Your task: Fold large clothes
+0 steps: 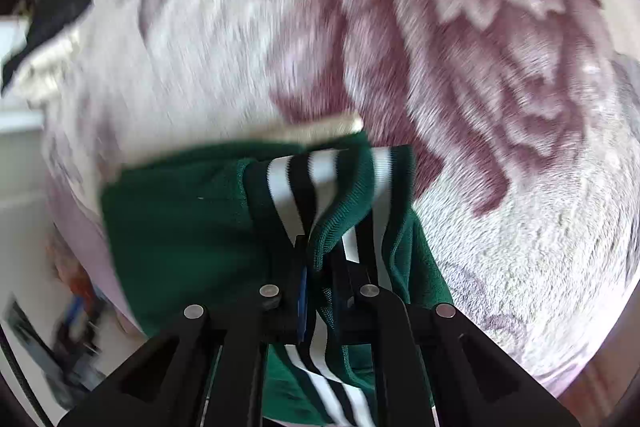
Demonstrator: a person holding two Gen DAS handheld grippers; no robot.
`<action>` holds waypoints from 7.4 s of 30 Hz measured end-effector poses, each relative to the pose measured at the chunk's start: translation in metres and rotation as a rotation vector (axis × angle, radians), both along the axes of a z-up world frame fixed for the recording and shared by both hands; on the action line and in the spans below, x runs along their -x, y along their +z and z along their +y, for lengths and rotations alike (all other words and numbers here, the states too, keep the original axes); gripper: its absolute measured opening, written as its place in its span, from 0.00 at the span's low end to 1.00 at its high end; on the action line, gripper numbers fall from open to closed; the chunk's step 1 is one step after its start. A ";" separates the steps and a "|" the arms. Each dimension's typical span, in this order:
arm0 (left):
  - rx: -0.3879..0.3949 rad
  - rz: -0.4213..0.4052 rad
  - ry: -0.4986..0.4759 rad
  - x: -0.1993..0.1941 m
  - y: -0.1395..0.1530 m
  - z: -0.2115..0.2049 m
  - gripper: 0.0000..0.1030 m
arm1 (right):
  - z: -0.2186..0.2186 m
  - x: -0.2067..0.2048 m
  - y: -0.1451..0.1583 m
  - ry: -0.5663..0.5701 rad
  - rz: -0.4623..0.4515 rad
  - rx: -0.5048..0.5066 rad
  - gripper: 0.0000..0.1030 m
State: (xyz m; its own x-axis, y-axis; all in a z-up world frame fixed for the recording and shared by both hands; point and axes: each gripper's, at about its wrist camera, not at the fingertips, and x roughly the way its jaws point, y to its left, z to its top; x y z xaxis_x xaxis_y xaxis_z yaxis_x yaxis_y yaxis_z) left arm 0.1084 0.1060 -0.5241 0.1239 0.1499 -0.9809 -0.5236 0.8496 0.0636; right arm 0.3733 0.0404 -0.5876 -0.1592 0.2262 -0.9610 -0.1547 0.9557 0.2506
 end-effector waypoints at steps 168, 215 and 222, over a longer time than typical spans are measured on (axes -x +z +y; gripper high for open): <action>0.191 -0.053 0.032 0.016 -0.008 -0.025 1.00 | -0.263 0.036 -0.009 -0.027 -0.022 -0.157 0.73; 0.605 -0.233 -0.486 -0.480 -0.063 -0.028 0.46 | -0.381 -0.251 -0.085 -0.585 0.136 -0.680 0.38; 0.568 -0.228 -0.512 -0.454 -0.050 -0.021 0.52 | -0.346 -0.261 -0.092 -0.493 0.138 -0.619 0.54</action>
State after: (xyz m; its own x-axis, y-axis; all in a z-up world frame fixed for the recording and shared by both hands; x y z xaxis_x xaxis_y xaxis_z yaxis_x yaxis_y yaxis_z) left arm 0.5628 0.0848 -0.5743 0.2489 -0.4957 -0.8321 -0.0071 0.8582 -0.5133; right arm 0.6342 -0.3053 -0.6794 -0.0098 0.7867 -0.6173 0.3202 0.5873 0.7434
